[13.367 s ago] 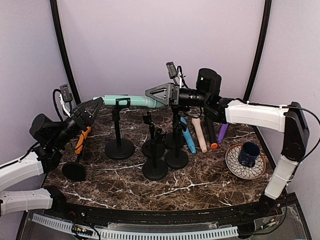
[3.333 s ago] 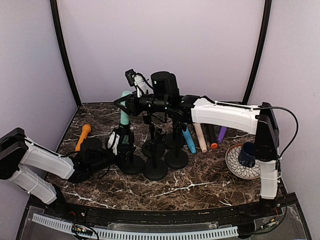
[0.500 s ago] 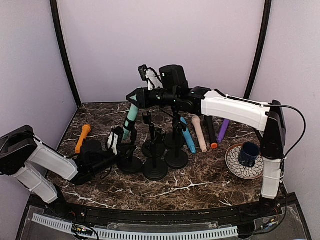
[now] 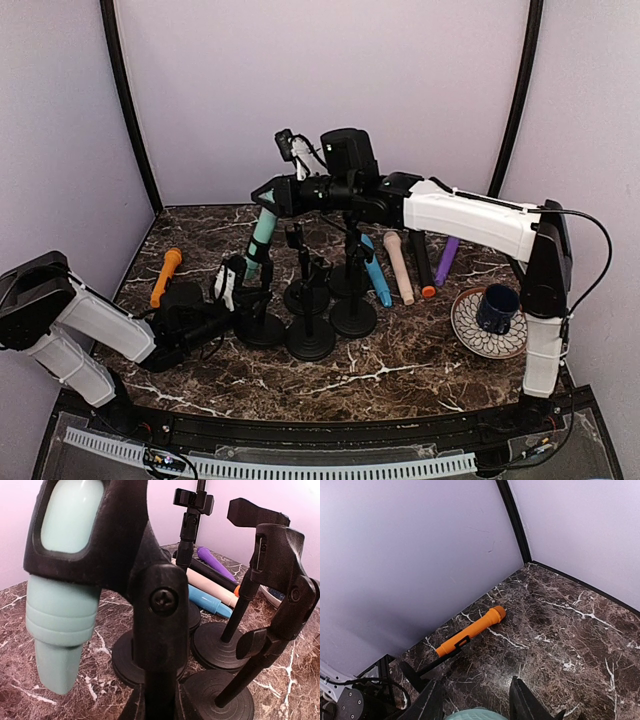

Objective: Remove the microphone from the stand
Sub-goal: Remove the microphone from the microphone stand.

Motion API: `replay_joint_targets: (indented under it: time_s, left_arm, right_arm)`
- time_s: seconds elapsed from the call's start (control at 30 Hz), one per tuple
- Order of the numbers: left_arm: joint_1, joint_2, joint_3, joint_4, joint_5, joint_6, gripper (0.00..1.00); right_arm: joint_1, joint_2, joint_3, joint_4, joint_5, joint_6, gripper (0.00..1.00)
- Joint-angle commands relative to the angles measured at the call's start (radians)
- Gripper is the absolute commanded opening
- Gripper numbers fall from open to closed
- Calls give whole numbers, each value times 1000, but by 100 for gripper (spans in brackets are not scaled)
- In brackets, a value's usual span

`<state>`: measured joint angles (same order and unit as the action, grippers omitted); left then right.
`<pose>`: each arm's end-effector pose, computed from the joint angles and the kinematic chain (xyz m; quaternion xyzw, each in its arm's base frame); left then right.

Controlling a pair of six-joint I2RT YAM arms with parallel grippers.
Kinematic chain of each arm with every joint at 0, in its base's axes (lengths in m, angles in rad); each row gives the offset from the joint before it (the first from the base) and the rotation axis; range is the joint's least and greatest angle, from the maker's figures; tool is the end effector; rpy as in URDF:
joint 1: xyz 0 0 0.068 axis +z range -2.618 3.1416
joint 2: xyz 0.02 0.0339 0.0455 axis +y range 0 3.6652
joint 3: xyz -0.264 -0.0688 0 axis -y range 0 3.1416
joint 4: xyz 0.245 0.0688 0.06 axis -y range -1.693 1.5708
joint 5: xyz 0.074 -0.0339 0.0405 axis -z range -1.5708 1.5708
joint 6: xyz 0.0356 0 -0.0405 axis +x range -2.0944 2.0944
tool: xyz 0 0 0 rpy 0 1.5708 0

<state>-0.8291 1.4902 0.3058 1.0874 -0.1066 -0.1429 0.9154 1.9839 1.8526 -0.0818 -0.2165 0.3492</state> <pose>0.1754 -0.1859 0.1617 0.2151 0.7084 -0.2786 0.6118 0.2883 0.3876 0.3597 -0.2813 0.7240 0.4367 0.4538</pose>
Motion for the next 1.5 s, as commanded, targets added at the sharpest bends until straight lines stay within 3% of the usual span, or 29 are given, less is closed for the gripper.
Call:
replay_joint_targets:
  time_s: [0.0, 0.13, 0.23, 0.87, 1.23, 1.47]
  left_arm:
    - [7, 32, -64, -115, -6, -26, 0]
    - [8, 35, -66, -99, 1, -27, 0]
    - [7, 35, -69, -98, 0, -27, 0]
    - [8, 41, -71, -98, -5, -26, 0]
    - [7, 40, -77, -78, 25, -16, 0]
    - [7, 37, -75, -83, 13, -16, 0]
  right_arm:
    - [-74, -146, 38, 313, -228, -42, 14]
    - [-81, -160, 15, 371, -376, -45, 14]
    - [-82, -170, 4, 382, -401, -54, 14]
    - [-103, -212, -27, 382, -311, -54, 14]
    - [-137, -211, -59, 505, -553, 0, 13]
    - [-139, -227, -61, 448, -428, -23, 14]
